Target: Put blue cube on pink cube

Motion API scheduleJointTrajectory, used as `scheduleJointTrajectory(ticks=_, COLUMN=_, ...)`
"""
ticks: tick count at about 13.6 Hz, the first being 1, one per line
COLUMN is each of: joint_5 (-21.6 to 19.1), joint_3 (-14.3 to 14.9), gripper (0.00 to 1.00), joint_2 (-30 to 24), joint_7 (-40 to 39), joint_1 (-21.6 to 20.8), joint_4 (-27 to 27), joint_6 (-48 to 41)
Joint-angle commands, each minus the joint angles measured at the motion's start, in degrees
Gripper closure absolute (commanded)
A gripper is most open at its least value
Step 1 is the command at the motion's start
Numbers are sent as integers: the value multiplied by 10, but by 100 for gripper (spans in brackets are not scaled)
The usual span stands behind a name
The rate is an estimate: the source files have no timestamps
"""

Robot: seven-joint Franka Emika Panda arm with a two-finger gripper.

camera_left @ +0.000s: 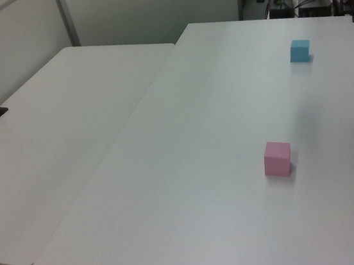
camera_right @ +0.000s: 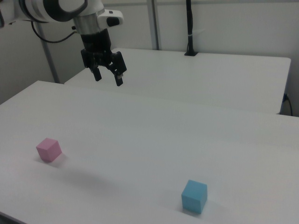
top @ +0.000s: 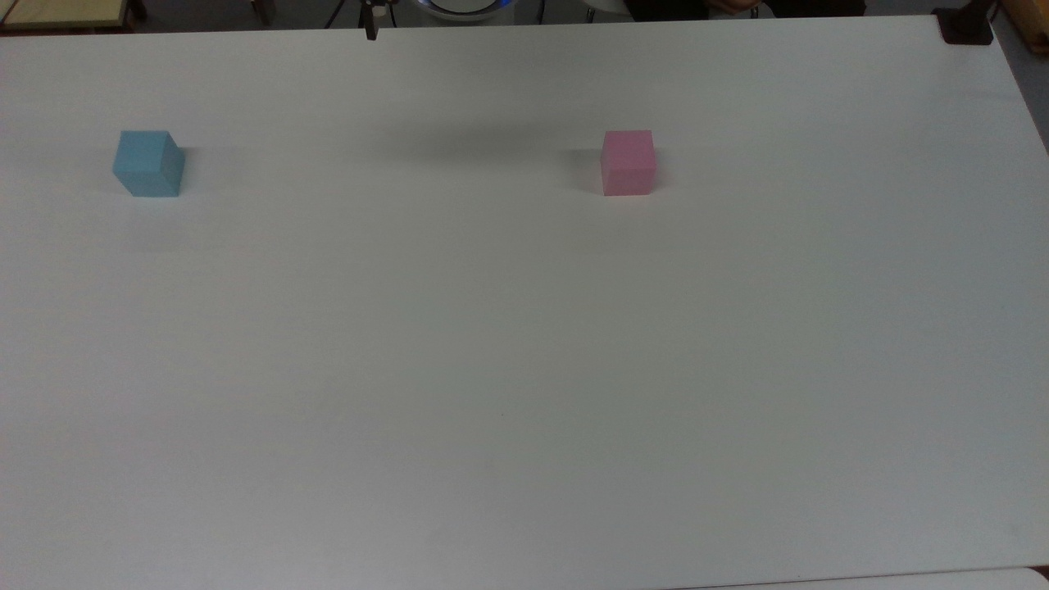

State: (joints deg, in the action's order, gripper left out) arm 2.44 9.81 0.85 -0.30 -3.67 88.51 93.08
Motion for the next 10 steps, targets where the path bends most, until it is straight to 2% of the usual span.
scheduleJointTrajectory(ticks=1, joint_5=4, joint_3=3, gripper=0, joint_2=-9, joint_7=2, joint_1=-5, joint_4=10, joint_6=10)
scheduleJointTrajectory(ticks=10, joint_5=4, joint_3=2, gripper=0, joint_2=-11, joint_7=-1, joint_1=-5, joint_4=6, joint_6=2)
